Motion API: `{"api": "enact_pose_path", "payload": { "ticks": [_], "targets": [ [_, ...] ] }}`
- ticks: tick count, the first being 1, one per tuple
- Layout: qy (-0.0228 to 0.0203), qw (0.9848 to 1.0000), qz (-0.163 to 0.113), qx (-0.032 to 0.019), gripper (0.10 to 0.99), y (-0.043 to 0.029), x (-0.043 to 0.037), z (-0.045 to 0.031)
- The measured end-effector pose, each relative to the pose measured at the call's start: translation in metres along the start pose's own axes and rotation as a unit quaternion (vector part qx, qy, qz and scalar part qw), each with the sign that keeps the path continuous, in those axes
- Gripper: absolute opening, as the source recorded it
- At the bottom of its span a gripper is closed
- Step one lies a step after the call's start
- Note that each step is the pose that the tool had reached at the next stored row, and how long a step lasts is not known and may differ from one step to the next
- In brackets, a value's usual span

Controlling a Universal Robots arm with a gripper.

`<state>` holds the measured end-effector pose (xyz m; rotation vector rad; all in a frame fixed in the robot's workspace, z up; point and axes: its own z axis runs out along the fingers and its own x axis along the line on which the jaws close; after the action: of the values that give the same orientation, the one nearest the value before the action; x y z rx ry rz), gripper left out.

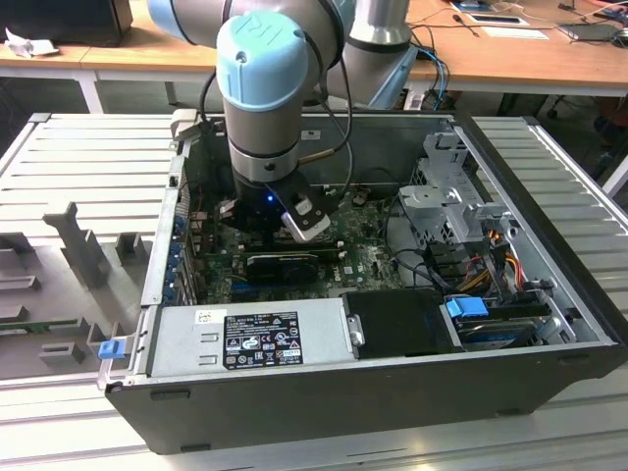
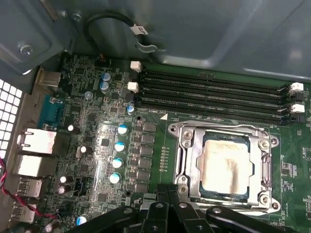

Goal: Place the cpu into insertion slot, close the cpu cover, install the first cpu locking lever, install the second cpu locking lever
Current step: 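Install the second cpu locking lever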

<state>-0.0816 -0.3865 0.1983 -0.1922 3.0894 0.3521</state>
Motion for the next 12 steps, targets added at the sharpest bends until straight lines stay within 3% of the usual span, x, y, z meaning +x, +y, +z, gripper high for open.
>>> {"api": "enact_pose_path", "payload": {
  "ticks": [5, 9, 12],
  "targets": [
    [0.0000, 1.0000, 0.000, -0.0002, 0.106, 0.0055, -0.0009, -0.0237],
    [0.0001, 1.0000, 0.000, -0.0003, 0.106, 0.0081, -0.0014, -0.0355],
    [0.0001, 1.0000, 0.000, -0.0002, 0.106, 0.0090, -0.0015, -0.0392]
  ]
}}
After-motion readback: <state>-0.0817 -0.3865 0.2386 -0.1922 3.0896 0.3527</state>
